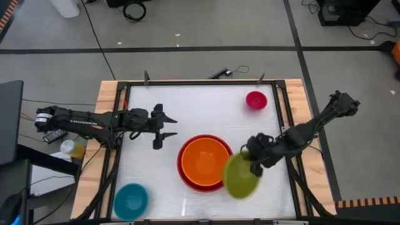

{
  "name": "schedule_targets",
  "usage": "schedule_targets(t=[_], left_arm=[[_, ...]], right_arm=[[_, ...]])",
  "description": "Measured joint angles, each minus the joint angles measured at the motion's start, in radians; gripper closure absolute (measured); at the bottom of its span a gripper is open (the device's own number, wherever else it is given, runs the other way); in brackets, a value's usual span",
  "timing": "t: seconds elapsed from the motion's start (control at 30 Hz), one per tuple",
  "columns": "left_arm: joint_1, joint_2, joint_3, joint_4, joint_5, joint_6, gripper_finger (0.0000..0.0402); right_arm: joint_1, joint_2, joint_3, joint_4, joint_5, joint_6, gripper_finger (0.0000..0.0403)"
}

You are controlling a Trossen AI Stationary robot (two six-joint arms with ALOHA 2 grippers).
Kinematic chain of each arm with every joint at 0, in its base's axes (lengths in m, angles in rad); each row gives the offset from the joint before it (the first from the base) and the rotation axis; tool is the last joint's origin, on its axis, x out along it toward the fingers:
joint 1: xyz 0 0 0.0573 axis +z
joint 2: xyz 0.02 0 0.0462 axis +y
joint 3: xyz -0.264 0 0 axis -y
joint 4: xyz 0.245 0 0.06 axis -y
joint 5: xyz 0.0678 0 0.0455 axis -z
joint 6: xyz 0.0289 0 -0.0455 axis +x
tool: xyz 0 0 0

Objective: Nest bowls inside each other
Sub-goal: Stack the green bowl on top of the orange bowl

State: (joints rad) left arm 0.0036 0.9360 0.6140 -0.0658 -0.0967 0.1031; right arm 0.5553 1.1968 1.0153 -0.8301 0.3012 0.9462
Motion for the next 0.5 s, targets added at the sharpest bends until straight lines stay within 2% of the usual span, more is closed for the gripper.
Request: schedule_targets(t=[0.07, 0.13, 0.33, 0.5], left_arm=[[0.000, 0.000, 0.000, 0.002, 0.000, 0.009, 0.0157], [0.000, 0.000, 0.000, 0.004, 0.000, 0.013, 0.0157], [0.000, 0.000, 0.000, 0.003, 0.000, 0.013, 0.0157], [0.000, 0.000, 0.000, 0.003, 0.000, 0.013, 0.0157]], right_arm=[[-0.013, 0.001, 0.000, 0.054, 0.129, 0.025, 0.0376], [-0.046, 0.024, 0.000, 0.116, 0.157, 0.023, 0.0371], [-0.164, 0.161, -0.001, 0.286, 0.150, -0.031, 0.0368], [-0.243, 0.241, -0.001, 0.396, 0.071, -0.080, 0.0366]])
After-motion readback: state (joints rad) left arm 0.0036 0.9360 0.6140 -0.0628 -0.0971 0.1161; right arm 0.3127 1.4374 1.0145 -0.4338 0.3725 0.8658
